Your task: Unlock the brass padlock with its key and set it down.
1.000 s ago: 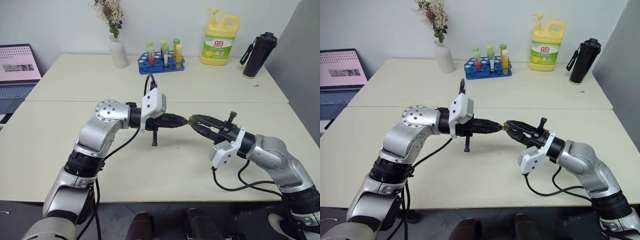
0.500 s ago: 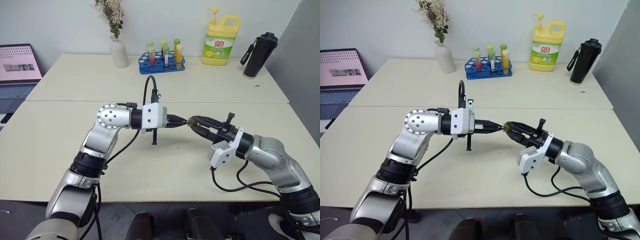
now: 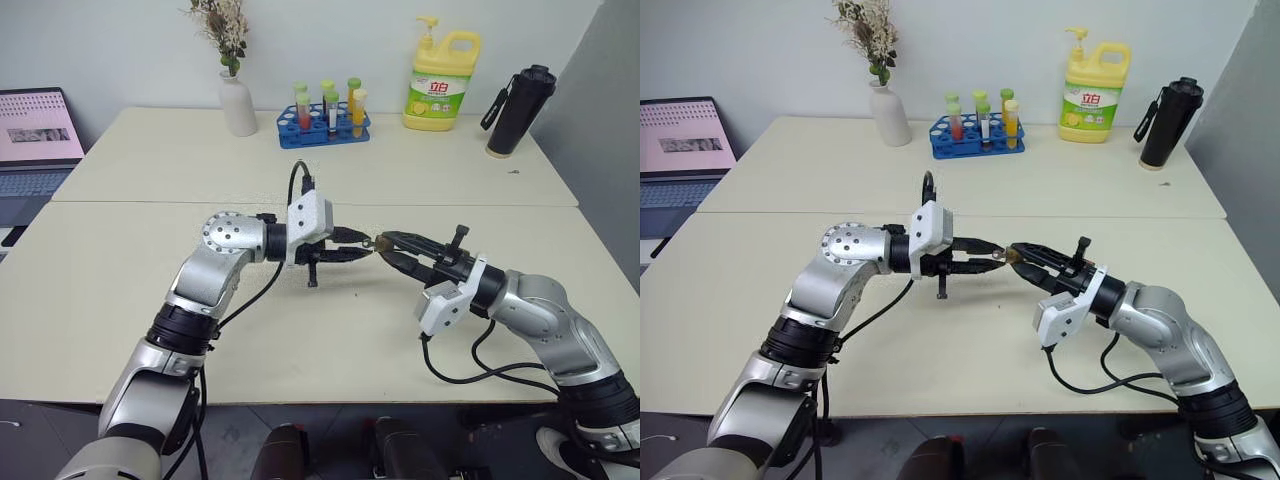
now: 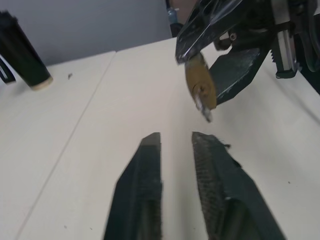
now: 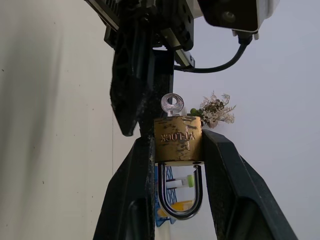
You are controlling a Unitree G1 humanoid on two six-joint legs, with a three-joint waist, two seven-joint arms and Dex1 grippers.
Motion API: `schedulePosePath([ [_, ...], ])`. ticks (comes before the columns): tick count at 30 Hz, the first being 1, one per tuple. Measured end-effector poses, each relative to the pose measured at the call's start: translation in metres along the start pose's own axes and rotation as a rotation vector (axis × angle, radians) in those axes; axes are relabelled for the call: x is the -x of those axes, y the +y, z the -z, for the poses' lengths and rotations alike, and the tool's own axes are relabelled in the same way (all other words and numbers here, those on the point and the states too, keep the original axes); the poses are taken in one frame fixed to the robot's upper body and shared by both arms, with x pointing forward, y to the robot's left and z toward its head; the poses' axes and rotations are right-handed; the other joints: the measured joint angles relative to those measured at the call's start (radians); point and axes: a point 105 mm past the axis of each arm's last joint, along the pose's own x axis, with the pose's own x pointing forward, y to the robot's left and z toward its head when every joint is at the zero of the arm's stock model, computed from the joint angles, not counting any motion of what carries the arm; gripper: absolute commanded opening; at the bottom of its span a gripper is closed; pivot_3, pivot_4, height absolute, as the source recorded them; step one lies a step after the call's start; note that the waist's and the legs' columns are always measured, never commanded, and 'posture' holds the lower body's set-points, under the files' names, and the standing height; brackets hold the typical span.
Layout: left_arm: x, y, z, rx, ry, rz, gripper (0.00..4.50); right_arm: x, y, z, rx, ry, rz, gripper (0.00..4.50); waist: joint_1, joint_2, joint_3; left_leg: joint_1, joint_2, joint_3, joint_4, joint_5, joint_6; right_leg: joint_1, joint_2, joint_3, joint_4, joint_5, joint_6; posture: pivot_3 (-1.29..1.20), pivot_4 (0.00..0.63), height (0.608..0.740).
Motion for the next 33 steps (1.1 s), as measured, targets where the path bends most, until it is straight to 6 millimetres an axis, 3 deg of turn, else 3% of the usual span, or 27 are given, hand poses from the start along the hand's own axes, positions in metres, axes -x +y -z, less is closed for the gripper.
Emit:
schedulePosePath([
  [6,0.012,0.011,-0.01,0.303,-0.031,-0.021,4.08,0.0,-0.001,-0.001,-0.002,-0.008,0.007,0.94,-0.001,0.0,0.0,0.0,0.0,-0.001,0.0,0.0,0.0,0.0,0.0,0.0,0.0,0.0,0.001,0.0,0.15,0.74],
  [14,0.009,-0.007,-0.031,0.419,-0.063,0.075,4.09,0.0,-0.001,-0.001,-0.003,-0.007,0.006,0.94,-0.001,0.0,0.0,0.0,0.0,-0.002,0.0,0.0,0.0,0.0,0.0,0.001,0.0,0.0,0.0,0.0,0.15,0.74],
  [26,-0.003,-0.007,-0.03,0.387,-0.049,0.045,4.09,-0.003,-0.002,-0.003,-0.011,-0.018,0.02,0.94,0.0,0.0,0.0,0.0,0.0,-0.001,0.0,0.0,0.0,0.0,0.0,0.001,0.0,0.0,-0.001,0.0,0.15,0.74],
  [29,-0.005,-0.008,-0.031,0.389,-0.057,0.052,3.52,-0.004,-0.003,-0.003,-0.01,-0.021,0.023,0.94,0.0,0.0,0.0,0.0,0.0,-0.001,0.0,0.0,0.0,0.0,0.0,0.001,0.0,0.0,-0.001,0.0,0.15,0.74],
  [33,-0.007,-0.008,-0.033,0.392,-0.066,0.058,2.16,-0.004,-0.003,-0.004,-0.012,-0.022,0.023,0.94,0.0,0.0,0.0,0.0,0.0,-0.001,0.0,0.0,0.0,0.0,0.0,0.001,0.0,0.0,0.0,0.0,0.15,0.74],
])
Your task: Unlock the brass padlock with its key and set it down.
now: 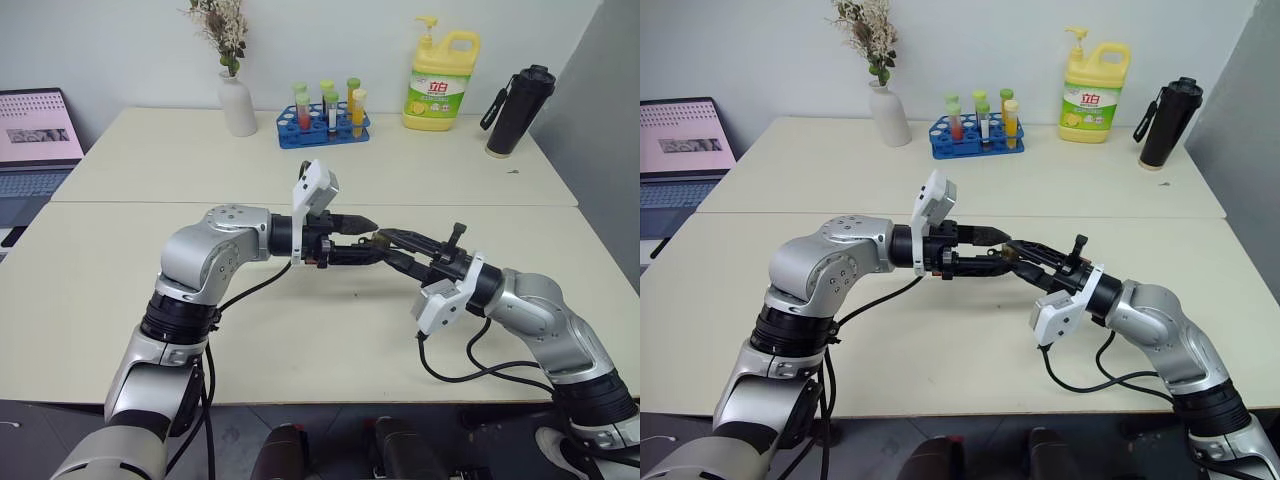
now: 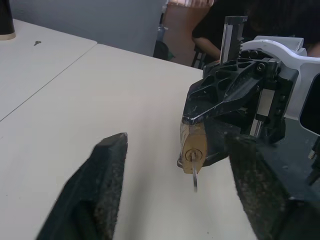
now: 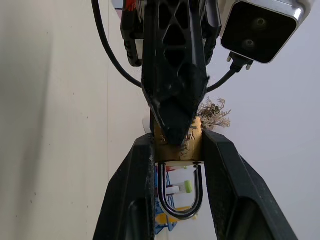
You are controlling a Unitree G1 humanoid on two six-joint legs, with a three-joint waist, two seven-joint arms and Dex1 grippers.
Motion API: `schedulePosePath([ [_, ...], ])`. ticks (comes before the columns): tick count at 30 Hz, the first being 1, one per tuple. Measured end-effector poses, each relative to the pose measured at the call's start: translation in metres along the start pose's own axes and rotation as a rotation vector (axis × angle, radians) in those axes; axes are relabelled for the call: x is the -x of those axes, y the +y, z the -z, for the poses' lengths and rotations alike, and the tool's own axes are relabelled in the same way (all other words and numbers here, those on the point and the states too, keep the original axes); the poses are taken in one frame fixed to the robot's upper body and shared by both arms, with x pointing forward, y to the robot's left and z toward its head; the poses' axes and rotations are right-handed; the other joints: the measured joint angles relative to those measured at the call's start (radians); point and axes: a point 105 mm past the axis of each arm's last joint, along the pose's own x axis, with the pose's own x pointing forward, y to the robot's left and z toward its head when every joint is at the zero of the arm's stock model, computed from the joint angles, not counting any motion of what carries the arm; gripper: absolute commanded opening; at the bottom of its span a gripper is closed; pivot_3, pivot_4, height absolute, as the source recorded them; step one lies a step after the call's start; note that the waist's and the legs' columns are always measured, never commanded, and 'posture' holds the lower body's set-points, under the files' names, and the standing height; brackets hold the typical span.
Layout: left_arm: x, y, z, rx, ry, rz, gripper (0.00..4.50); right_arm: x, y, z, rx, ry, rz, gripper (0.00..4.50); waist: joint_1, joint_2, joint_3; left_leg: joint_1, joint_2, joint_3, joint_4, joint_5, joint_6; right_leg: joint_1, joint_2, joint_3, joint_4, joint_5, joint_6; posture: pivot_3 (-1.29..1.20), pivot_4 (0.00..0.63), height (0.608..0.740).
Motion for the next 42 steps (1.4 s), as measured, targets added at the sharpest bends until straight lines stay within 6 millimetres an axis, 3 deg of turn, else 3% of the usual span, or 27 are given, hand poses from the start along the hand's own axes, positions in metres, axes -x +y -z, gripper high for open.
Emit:
schedulePosePath([
  [7,-0.004,-0.001,-0.001,-0.001,-0.013,0.022,0.18,0.0,0.0,0.002,-0.005,0.01,-0.001,0.94,0.0,0.0,0.0,0.0,0.0,0.0,0.0,0.0,0.0,0.0,0.0,0.0,0.0,0.0,0.0,0.0,0.15,0.74],
  [15,-0.005,-0.001,-0.001,-0.013,-0.012,0.022,0.19,0.0,0.001,0.003,-0.018,0.016,-0.007,0.94,0.0,0.0,0.0,0.0,0.0,0.0,0.0,0.0,0.0,0.0,0.0,0.0,0.0,0.0,0.0,0.0,0.15,0.74],
  [16,-0.005,-0.001,-0.001,-0.014,-0.011,0.023,0.19,0.001,0.001,0.003,-0.03,0.016,-0.008,1.69,0.0,0.0,0.0,0.0,0.0,0.0,0.0,0.0,0.0,0.0,0.0,0.0,0.0,0.0,0.0,0.0,0.15,0.74],
  [21,-0.003,0.003,0.003,-0.005,-0.001,0.005,0.19,0.012,-0.004,0.013,-0.124,0.079,-0.013,3.36,0.0,0.0,0.0,0.0,0.0,0.0,0.0,0.0,0.0,0.0,0.0,0.0,0.0,0.0,0.0,0.0,0.15,0.74],
  [24,-0.003,0.003,0.003,-0.004,-0.003,0.018,0.19,0.029,0.006,0.018,-0.315,0.147,-0.083,3.4,0.002,0.0,0.0,0.0,0.0,0.0,0.0,0.0,0.0,0.001,0.0,-0.001,-0.001,0.001,-0.002,0.0,0.15,0.74],
  [27,-0.002,0.005,0.005,0.011,-0.004,0.022,0.19,0.036,0.009,0.01,-0.453,0.151,-0.094,3.4,0.002,0.0,0.0,0.0,0.0,-0.001,0.0,0.0,0.0,0.001,0.0,-0.001,0.0,0.0,0.0,0.0,0.15,0.74],
  [30,-0.005,0.003,0.003,0.007,-0.015,0.048,0.19,0.039,-0.004,-0.002,-0.55,0.126,-0.108,2.86,0.0,0.0,0.0,0.0,0.0,-0.001,0.0,0.0,0.0,0.001,0.0,-0.001,0.0,-0.001,0.001,0.0,0.15,0.74],
  [38,-0.005,-0.001,0.002,0.014,-0.016,0.109,0.19,0.034,-0.012,-0.023,-0.769,0.083,-0.15,0.01,0.0,0.0,0.0,0.0,0.0,-0.001,0.0,0.0,0.0,0.001,0.0,-0.001,0.0,-0.001,0.002,0.0,0.15,0.74],
  [42,-0.005,-0.005,0.0,0.006,-0.019,0.143,0.19,0.029,-0.02,-0.022,-0.794,0.082,-0.146,0.0,0.0,0.0,0.0,0.0,0.0,0.0,0.0,0.0,0.0,0.001,0.0,-0.001,-0.001,-0.001,0.003,0.0,0.15,0.74],
])
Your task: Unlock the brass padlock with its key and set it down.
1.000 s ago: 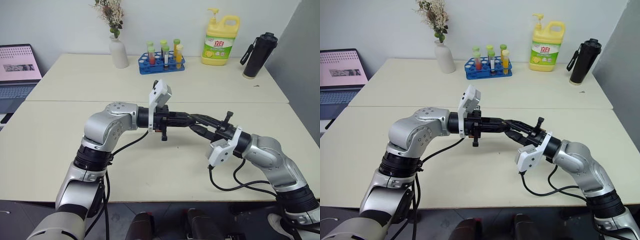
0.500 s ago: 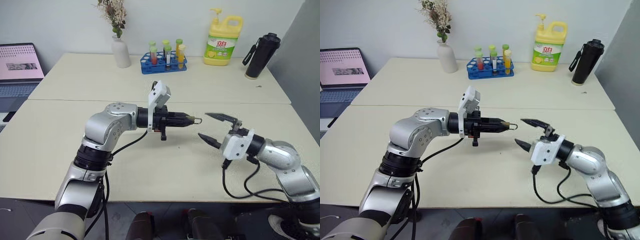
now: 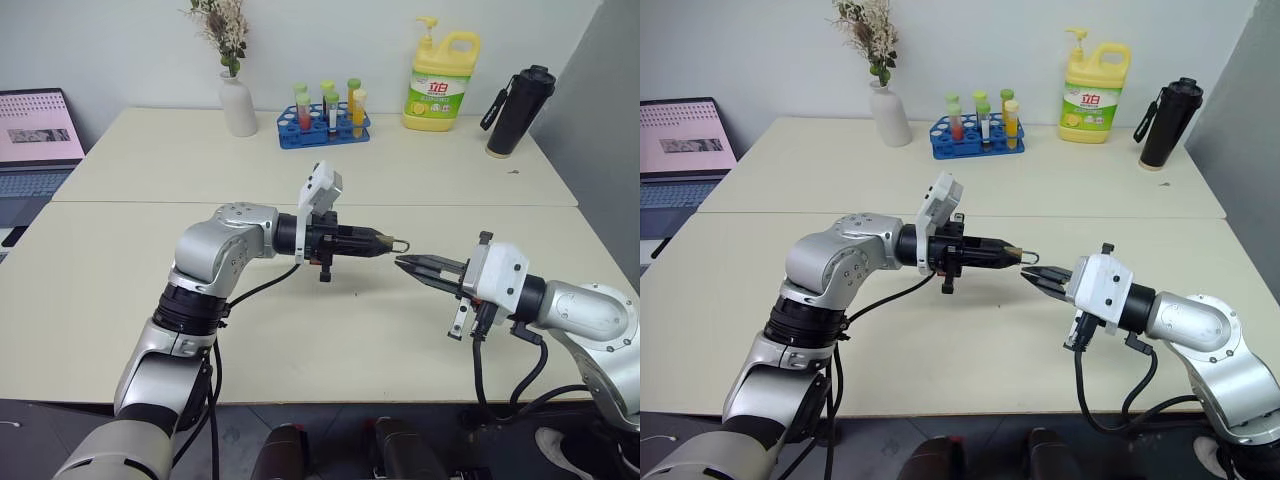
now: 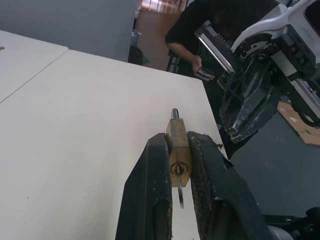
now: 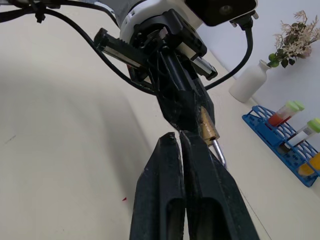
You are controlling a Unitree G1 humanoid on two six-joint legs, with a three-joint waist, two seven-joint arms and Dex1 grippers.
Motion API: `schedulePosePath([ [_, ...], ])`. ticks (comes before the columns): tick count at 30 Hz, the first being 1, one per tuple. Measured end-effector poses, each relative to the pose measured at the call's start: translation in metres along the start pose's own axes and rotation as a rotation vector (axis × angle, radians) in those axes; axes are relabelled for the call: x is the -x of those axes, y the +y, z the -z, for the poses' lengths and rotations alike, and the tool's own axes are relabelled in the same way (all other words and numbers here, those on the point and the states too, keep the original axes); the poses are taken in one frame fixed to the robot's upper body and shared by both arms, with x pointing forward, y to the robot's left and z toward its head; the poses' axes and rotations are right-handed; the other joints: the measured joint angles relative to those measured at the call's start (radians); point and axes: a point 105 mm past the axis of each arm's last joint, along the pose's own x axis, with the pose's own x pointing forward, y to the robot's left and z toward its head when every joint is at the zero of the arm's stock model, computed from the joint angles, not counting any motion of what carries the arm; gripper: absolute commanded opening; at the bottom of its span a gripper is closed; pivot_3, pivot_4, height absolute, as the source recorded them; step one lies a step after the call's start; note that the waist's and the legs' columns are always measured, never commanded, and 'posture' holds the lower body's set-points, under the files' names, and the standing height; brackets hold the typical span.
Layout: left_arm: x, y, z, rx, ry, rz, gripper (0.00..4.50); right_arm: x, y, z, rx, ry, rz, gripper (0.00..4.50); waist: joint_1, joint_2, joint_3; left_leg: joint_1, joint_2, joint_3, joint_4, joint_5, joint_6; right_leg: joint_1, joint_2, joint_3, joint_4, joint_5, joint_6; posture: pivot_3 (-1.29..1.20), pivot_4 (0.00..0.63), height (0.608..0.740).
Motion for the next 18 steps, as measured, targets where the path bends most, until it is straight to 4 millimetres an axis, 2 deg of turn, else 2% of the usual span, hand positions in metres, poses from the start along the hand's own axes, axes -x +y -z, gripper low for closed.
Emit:
schedulePosePath([
  [6,0.002,-0.008,-0.004,-0.031,0.007,0.04,0.19,-0.002,-0.009,-0.003,-0.001,-0.003,0.008,0.0,0.0,0.0,0.0,0.0,0.0,0.0,0.0,0.0,0.0,0.0,0.0,0.0,0.0,0.0,0.0,0.0,0.15,0.74],
  [18,0.004,-0.02,-0.006,-0.044,0.0,0.092,0.19,-0.001,-0.008,0.014,0.005,0.03,-0.043,0.0,0.0,0.0,0.0,0.0,0.0,0.0,0.0,0.0,0.0,0.0,0.0,0.0,0.0,0.0,0.0,0.0,0.15,0.74],
])
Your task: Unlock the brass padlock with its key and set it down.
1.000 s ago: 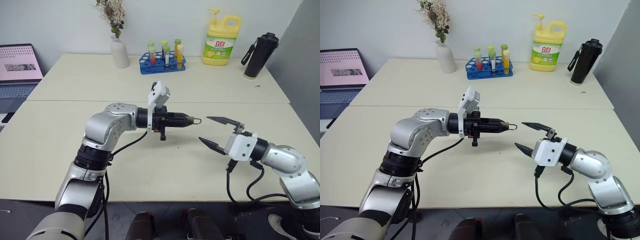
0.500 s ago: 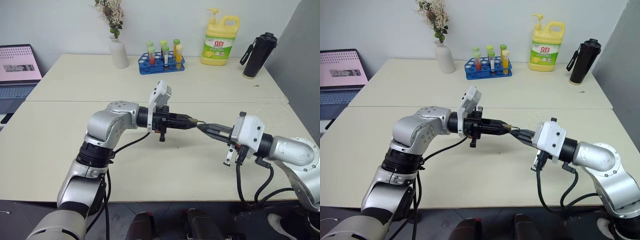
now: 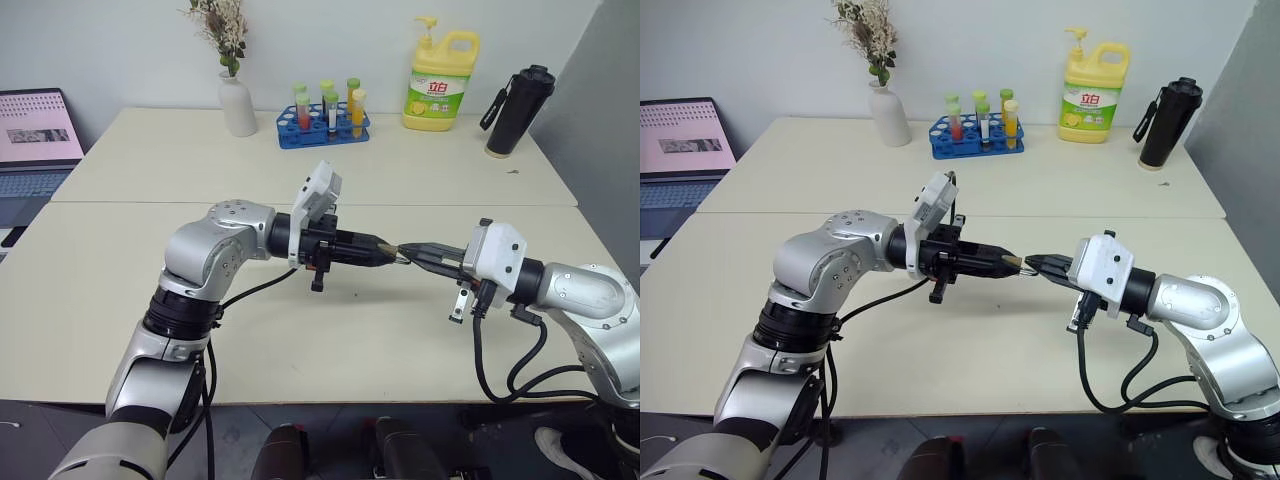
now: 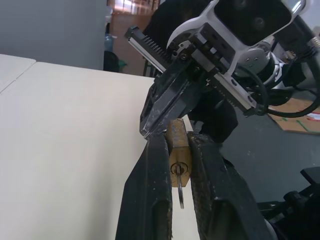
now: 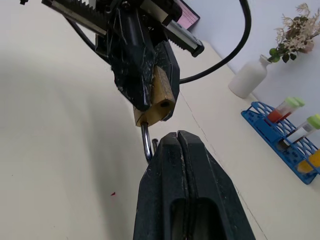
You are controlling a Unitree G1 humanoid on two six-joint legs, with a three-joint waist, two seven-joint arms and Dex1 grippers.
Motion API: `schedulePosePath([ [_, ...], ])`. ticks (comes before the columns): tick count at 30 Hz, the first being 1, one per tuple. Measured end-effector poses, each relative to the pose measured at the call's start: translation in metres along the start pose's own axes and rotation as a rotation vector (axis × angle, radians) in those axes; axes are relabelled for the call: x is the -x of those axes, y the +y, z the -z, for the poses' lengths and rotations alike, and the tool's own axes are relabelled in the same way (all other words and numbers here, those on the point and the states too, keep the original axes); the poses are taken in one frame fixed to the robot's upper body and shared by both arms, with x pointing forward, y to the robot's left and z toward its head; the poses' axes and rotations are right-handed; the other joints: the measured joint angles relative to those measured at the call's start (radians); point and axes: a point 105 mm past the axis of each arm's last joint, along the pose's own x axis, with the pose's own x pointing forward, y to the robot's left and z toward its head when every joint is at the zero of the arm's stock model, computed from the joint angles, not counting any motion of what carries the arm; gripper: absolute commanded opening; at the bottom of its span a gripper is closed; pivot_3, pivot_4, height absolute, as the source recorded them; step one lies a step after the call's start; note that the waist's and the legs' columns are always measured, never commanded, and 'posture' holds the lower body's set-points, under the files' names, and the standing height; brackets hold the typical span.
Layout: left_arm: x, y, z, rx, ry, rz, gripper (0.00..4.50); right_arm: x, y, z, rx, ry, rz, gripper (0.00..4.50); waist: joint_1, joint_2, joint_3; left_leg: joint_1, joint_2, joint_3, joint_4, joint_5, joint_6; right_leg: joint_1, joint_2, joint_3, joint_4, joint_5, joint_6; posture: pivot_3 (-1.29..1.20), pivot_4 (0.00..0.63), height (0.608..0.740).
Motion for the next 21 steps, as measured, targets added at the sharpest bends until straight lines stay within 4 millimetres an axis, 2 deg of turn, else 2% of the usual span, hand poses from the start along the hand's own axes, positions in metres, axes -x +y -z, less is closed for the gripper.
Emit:
schedulePosePath([
  [9,0.003,-0.002,0.002,0.01,0.005,0.012,0.19,0.001,0.004,0.009,-0.009,0.02,-0.083,0.0,0.0,0.0,0.0,0.0,0.0,0.0,0.0,0.0,0.0,0.0,0.0,0.0,0.0,0.0,0.0,0.0,0.15,0.74],
  [21,0.003,-0.002,0.005,0.034,0.001,0.009,0.19,-0.002,0.007,0.011,-0.025,0.046,-0.129,0.0,0.0,0.0,0.0,0.0,0.0,0.0,0.0,0.0,0.0,0.0,0.0,0.0,0.0,0.0,0.0,0.0,0.15,0.74],
])
